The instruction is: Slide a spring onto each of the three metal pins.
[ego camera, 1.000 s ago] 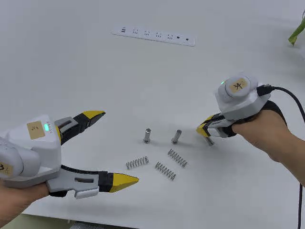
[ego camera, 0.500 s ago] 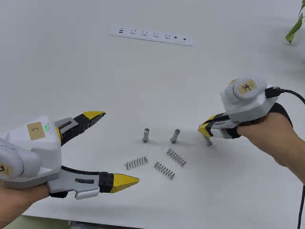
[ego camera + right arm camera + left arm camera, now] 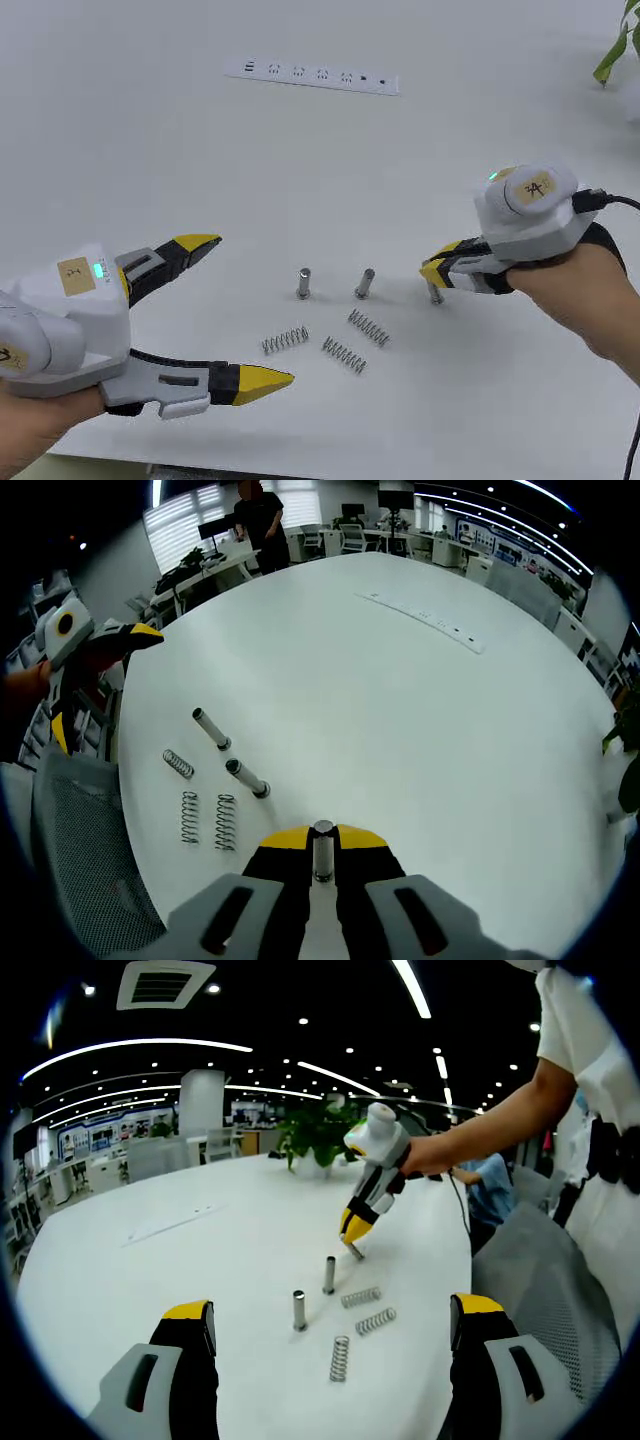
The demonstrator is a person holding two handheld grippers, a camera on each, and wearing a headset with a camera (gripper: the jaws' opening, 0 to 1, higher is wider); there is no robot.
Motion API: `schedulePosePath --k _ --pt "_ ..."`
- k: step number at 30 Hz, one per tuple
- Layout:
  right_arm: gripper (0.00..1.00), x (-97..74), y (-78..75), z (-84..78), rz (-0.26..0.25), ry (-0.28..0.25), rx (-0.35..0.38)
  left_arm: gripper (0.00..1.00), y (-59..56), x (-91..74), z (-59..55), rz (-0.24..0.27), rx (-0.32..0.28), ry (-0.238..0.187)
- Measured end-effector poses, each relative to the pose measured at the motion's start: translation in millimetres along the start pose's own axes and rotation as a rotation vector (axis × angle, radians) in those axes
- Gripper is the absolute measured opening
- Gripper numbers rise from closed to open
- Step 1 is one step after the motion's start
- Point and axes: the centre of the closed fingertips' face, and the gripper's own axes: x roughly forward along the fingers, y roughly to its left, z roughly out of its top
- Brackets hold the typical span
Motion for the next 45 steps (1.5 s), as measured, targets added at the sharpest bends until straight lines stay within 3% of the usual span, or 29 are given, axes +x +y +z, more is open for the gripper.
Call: schedulePosePath --k 15,31,45 --pt "0.09 -10.1 1.2 -4.6 -0.008 -0.042 0.012 0.99 6.1 -2.9 -9.5 -0.006 0.005 0.005" --pt "0.09 -17.1 5.0 -8.6 -0.017 -0.093 0.015 0.99 -5.0 1.8 -0.4 -0.008 0.008 0.006" --pt "0.09 -21.3 5.6 -13.2 -0.025 -0.117 0.028 0.99 -7.3 1.8 1.1 -0.008 0.01 0.009"
